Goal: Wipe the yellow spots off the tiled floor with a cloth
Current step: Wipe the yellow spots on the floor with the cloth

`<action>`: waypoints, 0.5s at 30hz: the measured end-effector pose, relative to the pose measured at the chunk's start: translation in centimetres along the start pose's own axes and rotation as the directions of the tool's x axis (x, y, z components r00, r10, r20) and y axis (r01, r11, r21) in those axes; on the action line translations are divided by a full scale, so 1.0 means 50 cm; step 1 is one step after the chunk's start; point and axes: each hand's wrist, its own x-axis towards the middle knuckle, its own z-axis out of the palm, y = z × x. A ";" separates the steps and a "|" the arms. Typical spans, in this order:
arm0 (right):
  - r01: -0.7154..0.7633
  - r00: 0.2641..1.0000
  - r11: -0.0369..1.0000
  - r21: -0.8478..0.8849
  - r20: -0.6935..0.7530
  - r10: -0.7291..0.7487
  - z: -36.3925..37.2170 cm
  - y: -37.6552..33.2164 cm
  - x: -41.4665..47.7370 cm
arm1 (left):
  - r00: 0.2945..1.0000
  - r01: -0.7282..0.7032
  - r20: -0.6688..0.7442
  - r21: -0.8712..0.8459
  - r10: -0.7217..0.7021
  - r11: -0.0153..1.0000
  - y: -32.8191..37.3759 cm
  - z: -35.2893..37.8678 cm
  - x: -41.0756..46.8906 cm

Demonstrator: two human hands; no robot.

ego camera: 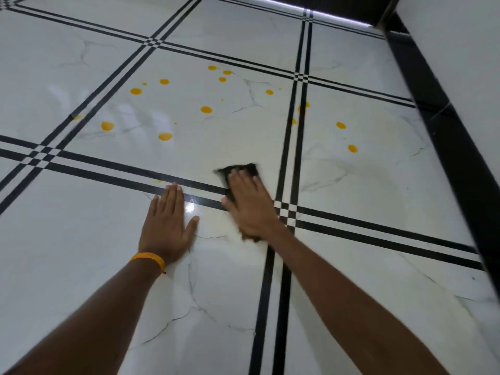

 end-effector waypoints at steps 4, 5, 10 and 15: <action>0.336 0.938 0.942 0.014 0.081 -0.336 -0.004 0.033 -0.137 | 0.998 0.019 0.055 0.024 -0.020 1.000 0.020 -0.006 0.018; 0.289 0.954 0.957 0.024 0.072 -0.290 -0.005 0.077 -0.159 | 0.996 0.018 0.087 0.037 -0.021 0.999 0.026 -0.010 0.018; -0.264 0.963 0.964 0.021 -0.052 0.265 -0.024 0.228 -0.216 | 0.989 0.097 0.104 0.064 -0.104 0.993 0.069 -0.020 0.003; 0.201 0.979 0.979 0.038 0.038 -0.202 0.012 0.059 -0.284 | 0.998 0.059 -0.005 -0.109 -0.060 0.992 0.148 -0.056 0.039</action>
